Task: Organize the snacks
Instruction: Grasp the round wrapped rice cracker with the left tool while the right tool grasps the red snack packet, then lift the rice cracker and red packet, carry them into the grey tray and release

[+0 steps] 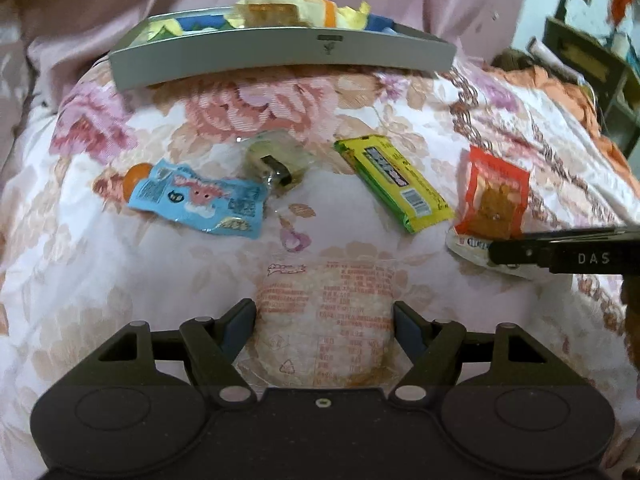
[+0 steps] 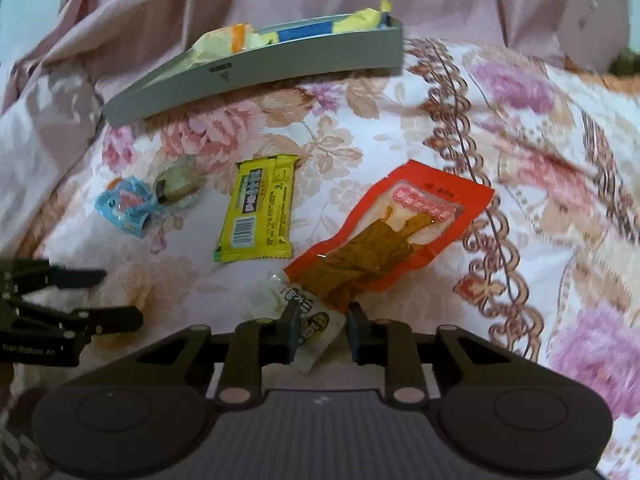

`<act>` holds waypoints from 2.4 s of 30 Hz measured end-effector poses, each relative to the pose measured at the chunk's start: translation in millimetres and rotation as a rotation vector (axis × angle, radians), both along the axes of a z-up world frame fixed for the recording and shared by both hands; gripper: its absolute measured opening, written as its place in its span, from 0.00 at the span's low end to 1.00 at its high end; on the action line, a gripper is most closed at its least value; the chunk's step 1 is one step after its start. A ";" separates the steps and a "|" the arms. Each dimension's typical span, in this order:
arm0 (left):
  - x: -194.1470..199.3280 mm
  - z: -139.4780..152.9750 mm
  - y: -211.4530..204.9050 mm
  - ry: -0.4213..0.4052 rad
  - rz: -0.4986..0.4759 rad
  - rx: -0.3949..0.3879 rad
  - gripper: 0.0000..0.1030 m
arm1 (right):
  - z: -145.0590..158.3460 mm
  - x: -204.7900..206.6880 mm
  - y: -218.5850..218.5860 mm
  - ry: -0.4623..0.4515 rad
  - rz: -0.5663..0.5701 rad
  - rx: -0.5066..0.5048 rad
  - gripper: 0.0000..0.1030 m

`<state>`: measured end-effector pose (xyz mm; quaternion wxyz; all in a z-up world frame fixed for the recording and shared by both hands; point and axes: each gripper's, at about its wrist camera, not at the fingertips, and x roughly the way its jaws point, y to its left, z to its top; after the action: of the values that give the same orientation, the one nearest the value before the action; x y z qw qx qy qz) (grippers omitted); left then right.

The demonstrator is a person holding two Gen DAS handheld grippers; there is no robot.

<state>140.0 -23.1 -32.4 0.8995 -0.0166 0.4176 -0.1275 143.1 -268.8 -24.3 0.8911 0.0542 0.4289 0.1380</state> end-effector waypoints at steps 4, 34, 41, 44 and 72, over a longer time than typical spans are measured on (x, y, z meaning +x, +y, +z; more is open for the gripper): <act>-3.7 -1.3 4.1 -0.011 0.017 -0.039 0.73 | -2.7 3.1 -10.4 0.008 -0.048 0.108 0.52; -0.1 -4.3 6.1 -0.017 0.024 -0.075 0.74 | -23.2 13.6 47.7 -0.241 0.034 -0.226 0.56; -0.8 -4.6 6.3 -0.025 0.023 -0.075 0.73 | -18.8 -0.9 63.2 -0.295 0.120 -0.286 0.22; -0.6 -4.5 6.2 -0.025 0.022 -0.074 0.73 | -22.7 -7.0 73.0 -0.319 0.149 -0.321 0.18; -8.0 5.5 11.2 -0.104 0.049 -0.151 0.72 | -4.9 -23.1 65.6 -0.529 0.084 -0.255 0.16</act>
<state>131.9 -11.9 -26.9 0.9190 -0.0878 0.3590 -0.1374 120.1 -203.2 -29.3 0.9651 -0.1139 0.1975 0.1291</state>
